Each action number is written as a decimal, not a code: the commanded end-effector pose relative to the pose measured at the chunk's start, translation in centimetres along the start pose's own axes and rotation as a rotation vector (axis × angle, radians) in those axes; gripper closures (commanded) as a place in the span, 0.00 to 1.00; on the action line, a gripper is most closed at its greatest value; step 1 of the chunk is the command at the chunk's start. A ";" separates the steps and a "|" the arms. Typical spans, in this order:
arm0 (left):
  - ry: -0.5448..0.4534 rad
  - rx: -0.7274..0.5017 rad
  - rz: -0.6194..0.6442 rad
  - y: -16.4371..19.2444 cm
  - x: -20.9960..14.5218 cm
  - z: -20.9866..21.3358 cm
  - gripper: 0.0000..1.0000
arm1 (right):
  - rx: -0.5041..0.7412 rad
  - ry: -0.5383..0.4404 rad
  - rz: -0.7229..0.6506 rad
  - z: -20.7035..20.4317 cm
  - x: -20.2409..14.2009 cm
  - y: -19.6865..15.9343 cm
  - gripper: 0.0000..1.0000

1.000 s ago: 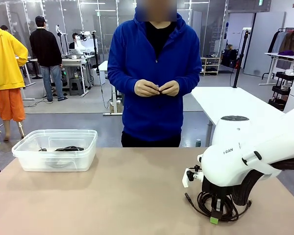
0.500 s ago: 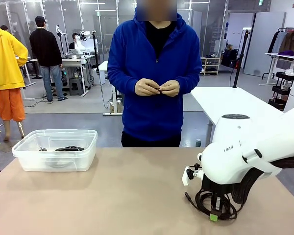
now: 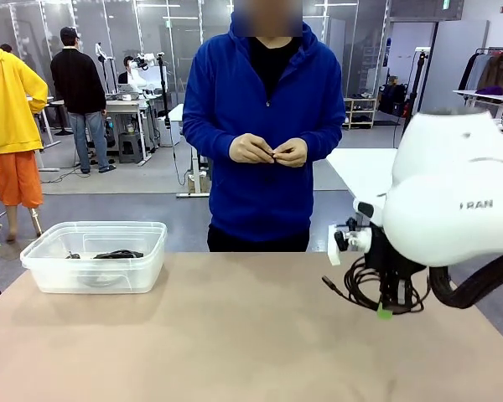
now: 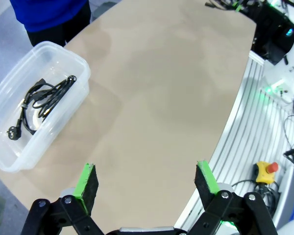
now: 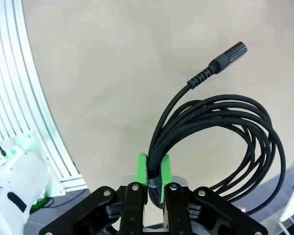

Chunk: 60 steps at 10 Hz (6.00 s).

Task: Organize and store the cables.
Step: Place the USB Extension Cable into the Organizing box.

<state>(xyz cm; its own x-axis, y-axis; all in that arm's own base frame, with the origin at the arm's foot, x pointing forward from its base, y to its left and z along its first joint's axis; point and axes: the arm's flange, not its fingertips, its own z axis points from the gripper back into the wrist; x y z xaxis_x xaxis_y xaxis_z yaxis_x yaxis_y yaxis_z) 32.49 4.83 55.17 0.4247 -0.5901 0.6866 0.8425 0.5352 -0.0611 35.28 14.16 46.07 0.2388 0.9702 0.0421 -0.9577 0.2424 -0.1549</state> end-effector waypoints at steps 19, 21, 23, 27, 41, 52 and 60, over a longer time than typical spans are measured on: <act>0.009 -0.001 0.013 0.0 0.2 -0.1 0.00 | 0.050 -0.063 0.329 -12.4 24.2 4.1 0.82; 0.009 -0.001 0.013 0.0 0.2 -0.1 0.00 | 0.062 -0.064 0.323 -12.5 24.0 4.0 0.57; 0.009 -0.001 0.013 0.0 0.2 -0.1 0.00 | 0.068 -0.069 0.319 -12.4 24.0 4.0 0.30; 0.009 -0.001 0.013 0.0 0.2 -0.1 0.00 | 0.075 -0.119 0.267 -9.4 22.8 3.7 0.00; 0.354 -0.295 -0.527 -13.1 13.4 -24.0 0.00 | -0.092 -0.424 -0.510 2.0 -10.6 -3.0 0.00; 0.389 -0.279 -0.513 -14.7 13.7 -28.4 0.00 | -0.131 -0.430 -0.615 3.9 -15.3 -6.4 0.00; 0.604 -0.127 -0.402 -19.2 16.4 -40.7 0.00 | -0.131 -0.430 -0.615 3.9 -15.3 -6.4 0.00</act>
<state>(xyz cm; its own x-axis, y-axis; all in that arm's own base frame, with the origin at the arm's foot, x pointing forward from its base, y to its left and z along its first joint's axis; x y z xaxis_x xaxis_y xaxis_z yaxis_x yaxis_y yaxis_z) 35.85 -38.01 37.86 0.1119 -0.9774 0.1795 0.9937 0.1103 -0.0187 37.11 -2.24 50.19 0.6096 0.5819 0.5384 -0.6427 0.7603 -0.0940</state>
